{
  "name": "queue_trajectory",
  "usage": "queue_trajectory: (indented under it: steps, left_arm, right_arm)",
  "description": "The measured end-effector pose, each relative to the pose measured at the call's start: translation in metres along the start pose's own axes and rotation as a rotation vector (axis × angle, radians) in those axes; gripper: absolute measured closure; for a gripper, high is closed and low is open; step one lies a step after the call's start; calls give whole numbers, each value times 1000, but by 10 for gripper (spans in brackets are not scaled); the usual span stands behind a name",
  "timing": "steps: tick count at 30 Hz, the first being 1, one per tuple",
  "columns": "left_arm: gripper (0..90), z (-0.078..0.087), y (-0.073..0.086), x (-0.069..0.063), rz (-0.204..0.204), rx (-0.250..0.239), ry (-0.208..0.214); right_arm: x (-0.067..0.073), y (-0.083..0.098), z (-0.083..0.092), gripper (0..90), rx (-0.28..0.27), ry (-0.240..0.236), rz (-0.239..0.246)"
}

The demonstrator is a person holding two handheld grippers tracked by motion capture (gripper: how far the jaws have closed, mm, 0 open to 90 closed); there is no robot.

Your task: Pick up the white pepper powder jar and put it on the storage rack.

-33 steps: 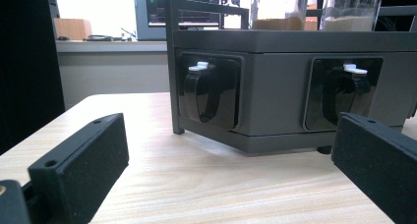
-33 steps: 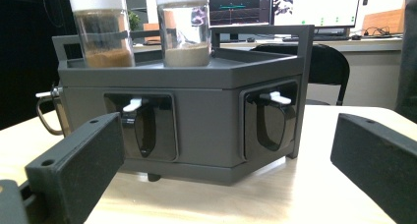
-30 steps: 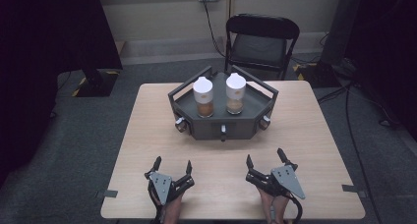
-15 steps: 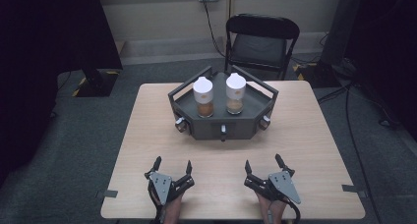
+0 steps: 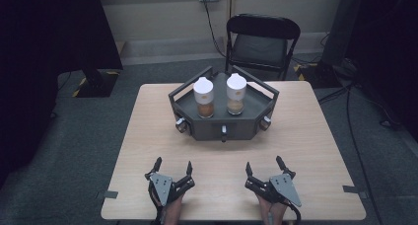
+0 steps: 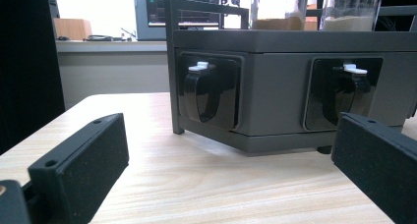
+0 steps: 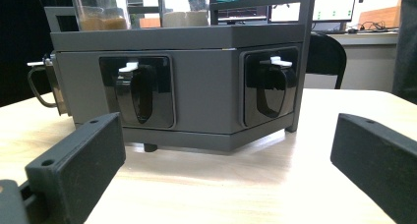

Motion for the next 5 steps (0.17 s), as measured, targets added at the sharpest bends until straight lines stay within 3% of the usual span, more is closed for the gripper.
queue_trajectory:
  steps: [5]
  left_arm:
    - [2,0,0,1,0,1,4]
  right_arm:
    - [0,0,0,0,-2,-3,7]
Point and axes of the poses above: each handheld gripper's, and its own axes: z roughly backward along the jaws, y roughly out of its underside, x roughly to its left, the point moved 1 cm from there along -z, roughly forward along the jaws, and after that the axes turned 7 degrees about z, right-handed, at the moved point
